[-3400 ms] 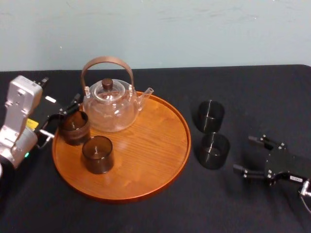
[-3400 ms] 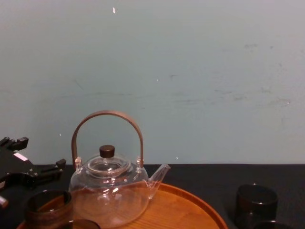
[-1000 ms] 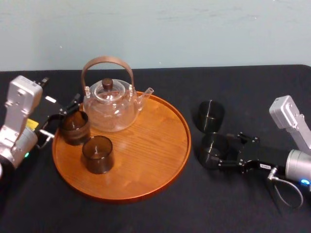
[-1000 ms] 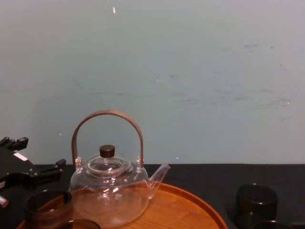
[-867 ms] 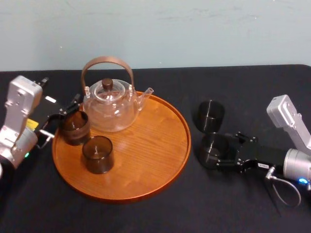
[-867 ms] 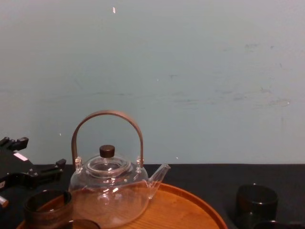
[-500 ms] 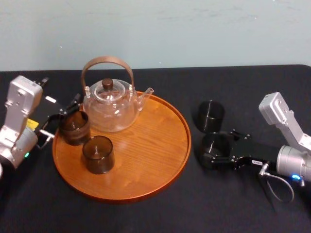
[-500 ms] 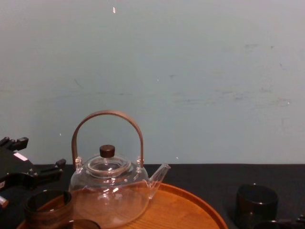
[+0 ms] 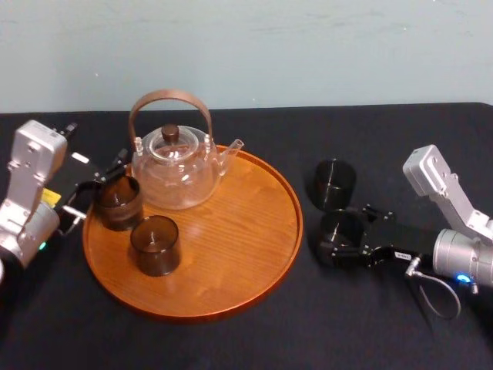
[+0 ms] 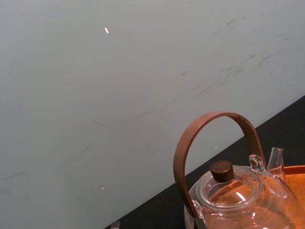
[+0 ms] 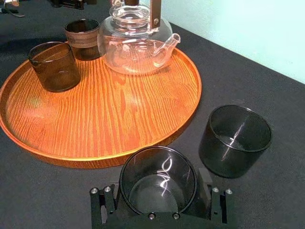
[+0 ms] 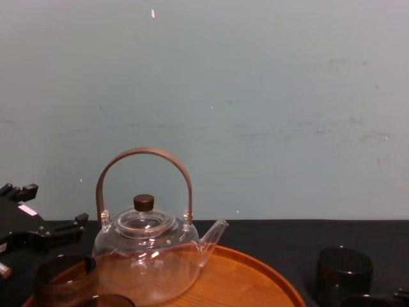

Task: Pick up the glass from the table and place it on the tray.

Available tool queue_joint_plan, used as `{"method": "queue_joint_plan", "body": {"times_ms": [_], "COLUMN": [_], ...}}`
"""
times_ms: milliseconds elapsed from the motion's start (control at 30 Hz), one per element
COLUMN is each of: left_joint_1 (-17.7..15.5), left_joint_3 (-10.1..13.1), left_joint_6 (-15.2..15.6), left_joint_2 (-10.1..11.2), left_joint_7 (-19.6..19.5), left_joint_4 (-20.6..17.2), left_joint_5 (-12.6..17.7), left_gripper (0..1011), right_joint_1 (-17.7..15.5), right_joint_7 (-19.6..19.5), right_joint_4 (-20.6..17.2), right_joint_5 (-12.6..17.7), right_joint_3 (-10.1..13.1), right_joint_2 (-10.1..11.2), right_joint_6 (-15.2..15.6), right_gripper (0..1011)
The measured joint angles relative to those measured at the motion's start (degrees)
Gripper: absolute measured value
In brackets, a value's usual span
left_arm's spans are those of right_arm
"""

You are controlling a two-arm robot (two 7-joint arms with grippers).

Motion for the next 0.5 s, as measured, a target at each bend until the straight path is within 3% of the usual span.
{"method": "queue_joint_plan", "body": {"times_ms": [167, 333, 500], "left_joint_1": [0.0, 0.0, 0.0], "left_joint_3": [0.0, 0.0, 0.0], "left_joint_6": [0.0, 0.0, 0.0], "left_joint_2": [0.0, 0.0, 0.0], "left_joint_7": [0.0, 0.0, 0.0], "left_joint_4": [0.0, 0.0, 0.0], "left_joint_5": [0.0, 0.0, 0.0], "left_gripper": [1001, 1001, 1001], "right_joint_1": [0.0, -0.1, -0.1], "right_joint_7": [0.0, 0.1, 0.1], "right_joint_4": [0.0, -0.1, -0.1], "right_joint_5": [0.1, 0.1, 0.2], "right_joint_3": [0.0, 0.1, 0.1], "right_joint_2": [0.0, 0.1, 0.1], "right_joint_6": [-0.1, -0.1, -0.2], "right_gripper": [997, 903, 903]}}
